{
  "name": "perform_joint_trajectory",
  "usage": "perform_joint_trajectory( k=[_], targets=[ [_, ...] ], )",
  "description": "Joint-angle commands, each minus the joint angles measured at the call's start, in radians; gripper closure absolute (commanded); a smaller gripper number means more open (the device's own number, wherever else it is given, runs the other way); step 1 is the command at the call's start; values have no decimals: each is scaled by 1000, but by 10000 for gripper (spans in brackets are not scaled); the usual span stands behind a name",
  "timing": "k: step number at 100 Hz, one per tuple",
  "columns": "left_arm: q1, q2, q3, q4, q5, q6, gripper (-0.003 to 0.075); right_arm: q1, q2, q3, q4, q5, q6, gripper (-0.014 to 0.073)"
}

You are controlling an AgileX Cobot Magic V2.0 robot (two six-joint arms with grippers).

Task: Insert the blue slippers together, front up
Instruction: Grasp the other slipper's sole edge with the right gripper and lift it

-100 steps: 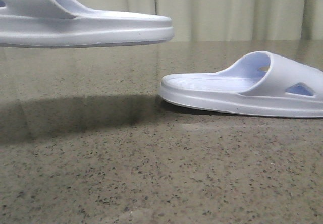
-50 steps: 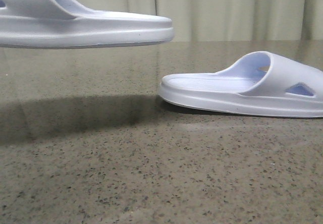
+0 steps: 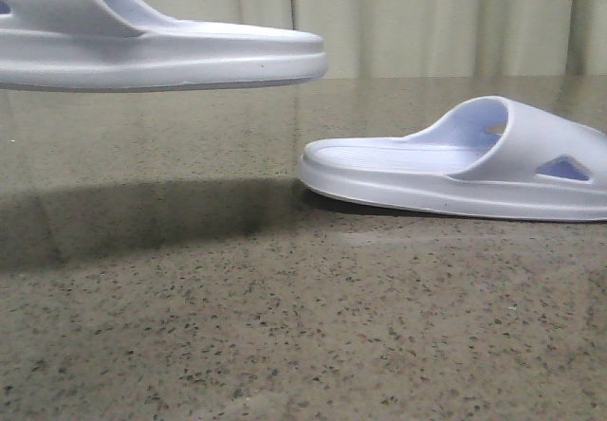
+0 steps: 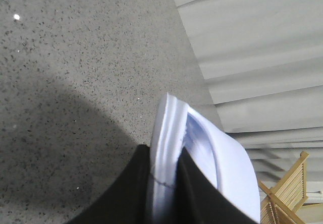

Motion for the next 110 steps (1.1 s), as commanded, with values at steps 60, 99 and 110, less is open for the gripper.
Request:
perform_joint_trajectory(
  k=[60, 99, 110],
  targets=[
    [-6, -1, -39, -33, -32, -1, 704, 7, 17, -16, 16, -101, 0, 701],
    [-6, -1, -39, -33, -32, -1, 704, 7, -148, -134, -9, -209, 0, 701],
    [-6, -1, -39, -33, -32, -1, 704, 7, -207, -196, -30, -155, 0, 701]
  ],
)
